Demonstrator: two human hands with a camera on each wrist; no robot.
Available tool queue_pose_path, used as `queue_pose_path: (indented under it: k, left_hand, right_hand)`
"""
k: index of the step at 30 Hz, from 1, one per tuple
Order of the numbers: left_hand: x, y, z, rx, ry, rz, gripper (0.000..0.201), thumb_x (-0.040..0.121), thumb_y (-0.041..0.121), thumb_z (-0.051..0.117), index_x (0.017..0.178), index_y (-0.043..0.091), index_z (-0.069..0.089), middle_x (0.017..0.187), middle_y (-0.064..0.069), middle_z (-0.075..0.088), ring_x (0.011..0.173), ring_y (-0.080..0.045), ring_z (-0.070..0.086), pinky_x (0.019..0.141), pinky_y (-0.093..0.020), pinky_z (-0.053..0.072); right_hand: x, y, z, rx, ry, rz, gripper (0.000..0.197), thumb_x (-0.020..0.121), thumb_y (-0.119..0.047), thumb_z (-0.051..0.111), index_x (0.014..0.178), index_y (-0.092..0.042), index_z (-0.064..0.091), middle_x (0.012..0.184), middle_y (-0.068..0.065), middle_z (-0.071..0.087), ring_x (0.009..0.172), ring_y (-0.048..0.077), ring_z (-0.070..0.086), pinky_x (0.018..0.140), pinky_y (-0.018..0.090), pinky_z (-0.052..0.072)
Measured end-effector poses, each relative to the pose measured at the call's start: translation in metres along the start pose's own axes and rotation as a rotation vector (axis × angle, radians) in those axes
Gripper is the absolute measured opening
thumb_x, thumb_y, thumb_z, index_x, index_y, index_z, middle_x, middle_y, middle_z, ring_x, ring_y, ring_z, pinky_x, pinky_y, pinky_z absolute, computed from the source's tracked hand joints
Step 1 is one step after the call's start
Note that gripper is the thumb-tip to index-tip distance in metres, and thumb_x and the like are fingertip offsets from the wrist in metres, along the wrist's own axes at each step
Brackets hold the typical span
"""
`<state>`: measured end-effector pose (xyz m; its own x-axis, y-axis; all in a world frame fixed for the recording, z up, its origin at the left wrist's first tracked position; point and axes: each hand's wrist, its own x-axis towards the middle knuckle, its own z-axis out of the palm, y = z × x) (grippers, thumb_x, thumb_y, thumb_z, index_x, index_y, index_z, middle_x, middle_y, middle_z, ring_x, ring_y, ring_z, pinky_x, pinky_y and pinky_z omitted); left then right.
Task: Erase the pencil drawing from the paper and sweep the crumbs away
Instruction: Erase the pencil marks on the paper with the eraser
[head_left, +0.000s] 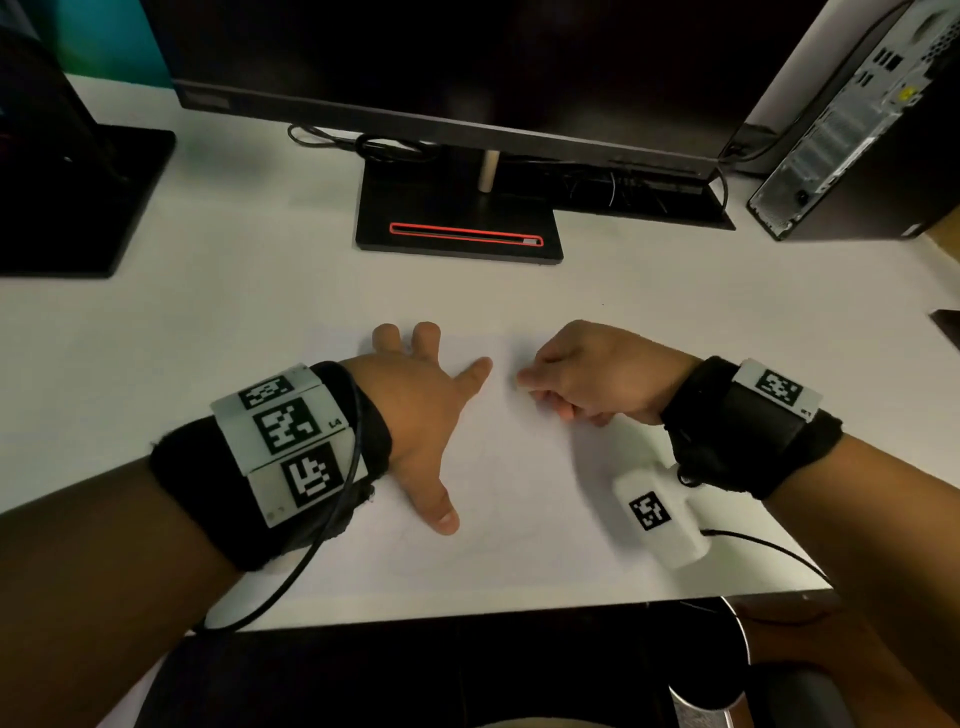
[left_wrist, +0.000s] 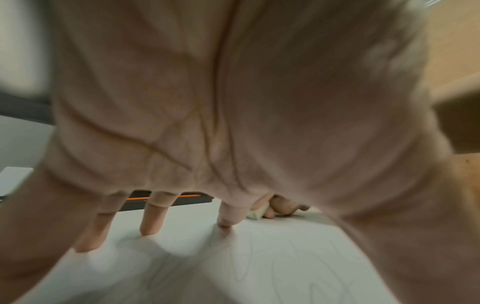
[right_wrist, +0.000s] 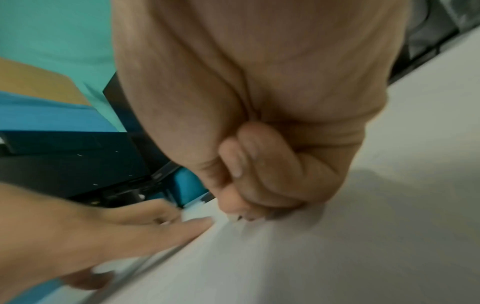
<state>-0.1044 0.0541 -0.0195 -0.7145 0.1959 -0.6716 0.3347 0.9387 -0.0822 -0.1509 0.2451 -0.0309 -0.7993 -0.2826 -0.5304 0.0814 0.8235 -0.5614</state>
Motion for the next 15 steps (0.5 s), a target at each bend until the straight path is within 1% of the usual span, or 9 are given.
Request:
queue_pose_path:
  k: [2,3,5,6,8,10,13,14,15]
  left_hand:
    - [-0.001,0.001,0.001,0.003,0.006,-0.004,0.148,0.052,0.076,0.080,0.151,0.041,-0.023,0.152,-0.013,0.001,0.137,-0.042,0.011,0.099,-0.052,0.047]
    - [-0.001,0.000,0.001,0.003,0.007,-0.008,0.147,0.052,0.075,0.080,0.151,0.040,-0.023,0.152,-0.013,0.001,0.138,-0.042,0.011,0.099,-0.051,0.047]
    - [0.000,0.000,0.001,-0.006,0.005,-0.003,0.148,0.052,0.075,0.081,0.151,0.040,-0.023,0.152,-0.013,0.000,0.138,-0.043,0.009,0.100,-0.051,0.046]
    - [0.000,0.000,0.000,-0.008,0.007,-0.001,0.148,0.052,0.076,0.081,0.151,0.040,-0.024,0.152,-0.013,0.000,0.138,-0.043,0.009,0.101,-0.051,0.045]
    - [0.000,0.000,0.001,-0.002,0.011,-0.003,0.149,0.051,0.076,0.080,0.151,0.040,-0.024,0.153,-0.014,-0.001,0.139,-0.044,0.008,0.101,-0.052,0.045]
    - [0.000,0.001,0.001,0.001,0.014,-0.005,0.148,0.052,0.076,0.081,0.151,0.040,-0.024,0.153,-0.013,-0.001,0.139,-0.043,0.008,0.101,-0.051,0.045]
    - [0.000,0.000,0.001,-0.009,0.012,-0.003,0.148,0.052,0.075,0.081,0.151,0.041,-0.024,0.153,-0.012,-0.002,0.139,-0.043,0.008,0.102,-0.052,0.045]
    - [0.000,0.000,0.001,-0.009,0.011,-0.004,0.149,0.051,0.076,0.081,0.151,0.041,-0.024,0.153,-0.012,-0.002,0.139,-0.044,0.008,0.102,-0.053,0.044]
    - [0.000,0.000,0.001,-0.006,0.012,-0.004,0.149,0.051,0.076,0.081,0.151,0.041,-0.024,0.153,-0.012,-0.002,0.139,-0.044,0.007,0.102,-0.053,0.044]
  right_hand:
    - [0.004,0.000,-0.007,-0.005,0.082,0.009,0.039,0.098,-0.029,0.062,0.064,-0.010,0.065,0.053,0.002,0.057,0.050,0.022,0.046,0.042,0.023,0.037]
    - [0.004,-0.001,-0.006,-0.024,0.070,0.004,0.039,0.099,-0.029,0.062,0.065,-0.010,0.065,0.053,0.001,0.058,0.048,0.020,0.047,0.042,0.023,0.038]
    - [0.002,-0.003,0.002,-0.053,-0.018,-0.019,0.039,0.100,-0.030,0.061,0.067,-0.010,0.065,0.054,0.001,0.058,0.045,0.017,0.044,0.042,0.023,0.037]
    - [0.002,-0.003,0.003,-0.033,-0.038,-0.021,0.039,0.100,-0.030,0.062,0.067,-0.010,0.064,0.054,0.001,0.056,0.045,0.017,0.042,0.042,0.023,0.036]
    - [0.005,0.000,-0.003,0.026,0.011,-0.004,0.039,0.100,-0.028,0.063,0.066,-0.009,0.064,0.052,0.002,0.054,0.046,0.019,0.041,0.042,0.023,0.034]
    - [0.007,0.000,-0.006,0.000,0.060,-0.009,0.040,0.100,-0.029,0.062,0.066,-0.009,0.064,0.052,0.001,0.055,0.047,0.019,0.044,0.041,0.023,0.037]
    - [0.003,-0.003,0.004,-0.067,-0.040,-0.045,0.040,0.100,-0.032,0.061,0.066,-0.011,0.064,0.054,0.001,0.057,0.045,0.016,0.044,0.043,0.024,0.038]
    - [0.003,-0.003,0.004,-0.058,-0.037,-0.041,0.040,0.100,-0.032,0.061,0.066,-0.011,0.064,0.055,0.001,0.057,0.046,0.016,0.044,0.043,0.024,0.038]
    - [0.004,-0.002,0.001,-0.043,-0.003,-0.027,0.040,0.100,-0.032,0.062,0.065,-0.011,0.064,0.054,0.001,0.057,0.047,0.017,0.044,0.043,0.024,0.038]
